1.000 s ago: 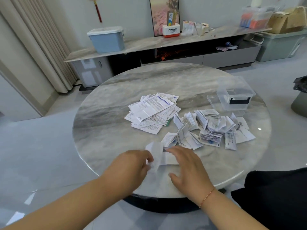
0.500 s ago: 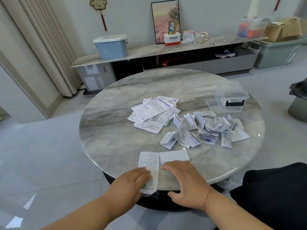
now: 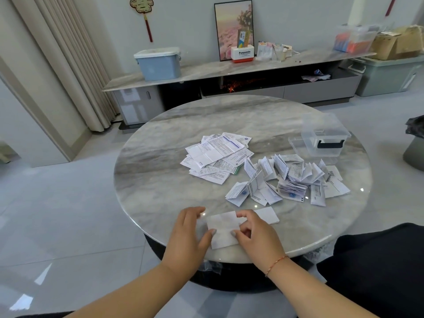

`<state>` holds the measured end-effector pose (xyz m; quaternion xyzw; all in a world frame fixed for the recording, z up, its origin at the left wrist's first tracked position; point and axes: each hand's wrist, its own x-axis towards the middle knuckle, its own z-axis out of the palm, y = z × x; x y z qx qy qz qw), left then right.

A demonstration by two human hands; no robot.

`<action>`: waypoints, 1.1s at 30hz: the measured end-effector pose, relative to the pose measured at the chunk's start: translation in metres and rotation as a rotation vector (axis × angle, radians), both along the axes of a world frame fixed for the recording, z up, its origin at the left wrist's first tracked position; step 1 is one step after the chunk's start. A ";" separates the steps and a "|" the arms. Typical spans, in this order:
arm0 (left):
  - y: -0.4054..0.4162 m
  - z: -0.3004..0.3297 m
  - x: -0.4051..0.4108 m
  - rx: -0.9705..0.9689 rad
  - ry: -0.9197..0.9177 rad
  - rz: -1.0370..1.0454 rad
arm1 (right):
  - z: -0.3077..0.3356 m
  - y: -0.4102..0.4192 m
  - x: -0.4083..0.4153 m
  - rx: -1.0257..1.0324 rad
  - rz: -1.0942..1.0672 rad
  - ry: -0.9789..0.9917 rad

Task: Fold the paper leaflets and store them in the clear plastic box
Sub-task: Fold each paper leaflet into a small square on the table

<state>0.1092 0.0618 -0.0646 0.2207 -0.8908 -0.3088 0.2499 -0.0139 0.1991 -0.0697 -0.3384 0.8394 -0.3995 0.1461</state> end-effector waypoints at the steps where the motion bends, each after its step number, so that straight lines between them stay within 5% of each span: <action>1: -0.003 -0.002 0.002 -0.162 0.044 -0.019 | 0.000 -0.002 -0.001 0.007 -0.014 0.012; 4: -0.001 -0.014 0.011 -0.420 -0.030 -0.209 | 0.002 -0.005 -0.001 0.064 -0.013 0.104; 9: 0.003 -0.032 0.015 -0.541 -0.176 -0.369 | 0.009 -0.004 0.002 0.157 0.072 0.193; 16: -0.009 -0.037 0.018 -0.579 0.016 -0.490 | 0.017 0.012 -0.001 0.204 0.270 0.016; 20: -0.002 -0.033 0.013 -0.337 0.046 -0.322 | 0.011 0.015 0.003 0.122 0.382 0.142; 25: 0.005 -0.021 0.000 -0.031 -0.077 -0.103 | 0.000 0.005 0.001 0.047 0.106 0.084; 33: -0.002 -0.019 -0.016 -0.255 -0.153 -0.132 | -0.002 0.001 0.000 0.131 0.074 0.315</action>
